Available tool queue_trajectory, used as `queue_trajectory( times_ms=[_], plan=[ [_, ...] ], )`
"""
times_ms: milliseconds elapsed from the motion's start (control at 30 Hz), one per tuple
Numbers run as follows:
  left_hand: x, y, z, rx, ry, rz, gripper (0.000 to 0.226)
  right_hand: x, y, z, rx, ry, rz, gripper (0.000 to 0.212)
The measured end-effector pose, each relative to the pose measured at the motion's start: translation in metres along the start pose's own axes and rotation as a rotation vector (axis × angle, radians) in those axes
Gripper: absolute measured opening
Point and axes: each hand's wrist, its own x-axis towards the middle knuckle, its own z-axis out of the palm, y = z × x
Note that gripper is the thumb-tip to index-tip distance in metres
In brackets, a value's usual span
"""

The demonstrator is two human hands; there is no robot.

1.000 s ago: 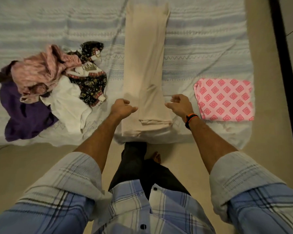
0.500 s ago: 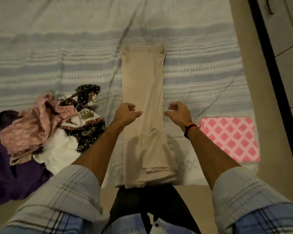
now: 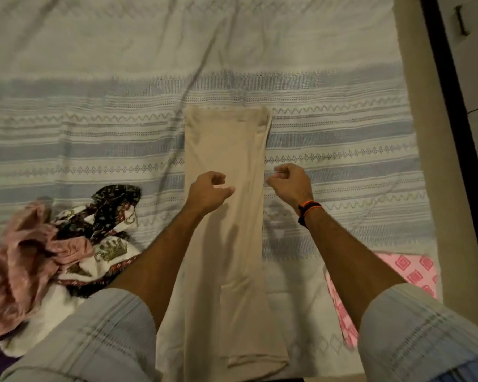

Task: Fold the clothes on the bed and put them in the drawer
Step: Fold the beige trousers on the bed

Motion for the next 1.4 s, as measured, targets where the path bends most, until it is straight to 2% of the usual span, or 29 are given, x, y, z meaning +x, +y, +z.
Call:
queue_trajectory(
  times_ms=[100,233,400,467,600,700,767,833,933,1000,1067,1133,1233,1333,1400],
  plan=[
    [0.034,0.014,0.007,0.080,-0.012,0.076,0.050,0.041,-0.014,0.009,-0.044,0.042,0.001,0.041],
    [0.077,0.022,0.016,0.183,-0.036,0.175,0.051,0.096,-0.028,0.029,-0.129,0.113,0.003,0.060],
    [0.117,0.028,0.025,0.141,-0.050,0.220,0.049,0.138,-0.039,0.050,-0.276,0.239,-0.038,0.079],
    [0.130,0.033,0.028,0.072,-0.053,0.210,0.052,0.149,-0.042,0.054,-0.318,0.271,-0.044,0.072],
    [0.149,0.039,0.035,-0.101,-0.115,0.154,0.060,0.165,-0.043,0.053,-0.283,0.311,-0.091,0.034],
    [0.153,0.044,0.038,-0.268,-0.135,0.097,0.058,0.169,-0.043,0.051,-0.209,0.325,-0.289,0.015],
    [0.155,0.050,0.036,-0.436,-0.162,0.033,0.049,0.166,-0.048,0.054,-0.179,0.252,-0.479,0.010],
    [0.160,0.057,0.032,-0.576,-0.180,-0.042,0.041,0.164,-0.048,0.059,-0.174,0.139,-0.543,0.018],
    [0.171,0.059,0.031,-0.587,-0.125,-0.126,0.024,0.169,-0.043,0.061,-0.013,0.056,-0.406,0.022],
    [0.179,0.056,0.035,-0.526,-0.091,-0.094,0.027,0.173,-0.037,0.059,0.124,0.044,-0.322,0.018],
    [0.185,0.057,0.039,-0.441,-0.019,-0.068,0.033,0.174,-0.032,0.059,0.105,0.080,-0.296,0.024],
    [0.190,0.060,0.040,-0.398,0.051,-0.056,0.026,0.176,-0.030,0.061,0.065,0.152,-0.267,0.034],
    [0.193,0.066,0.039,-0.477,0.046,-0.038,0.026,0.183,-0.033,0.063,0.054,0.158,-0.163,0.051],
    [0.197,0.065,0.038,-0.456,0.024,-0.027,0.021,0.193,-0.038,0.061,0.042,0.047,-0.116,0.046],
    [0.196,0.064,0.036,-0.496,0.000,-0.008,0.020,0.197,-0.042,0.057,0.047,0.049,-0.127,0.039]
  ],
)
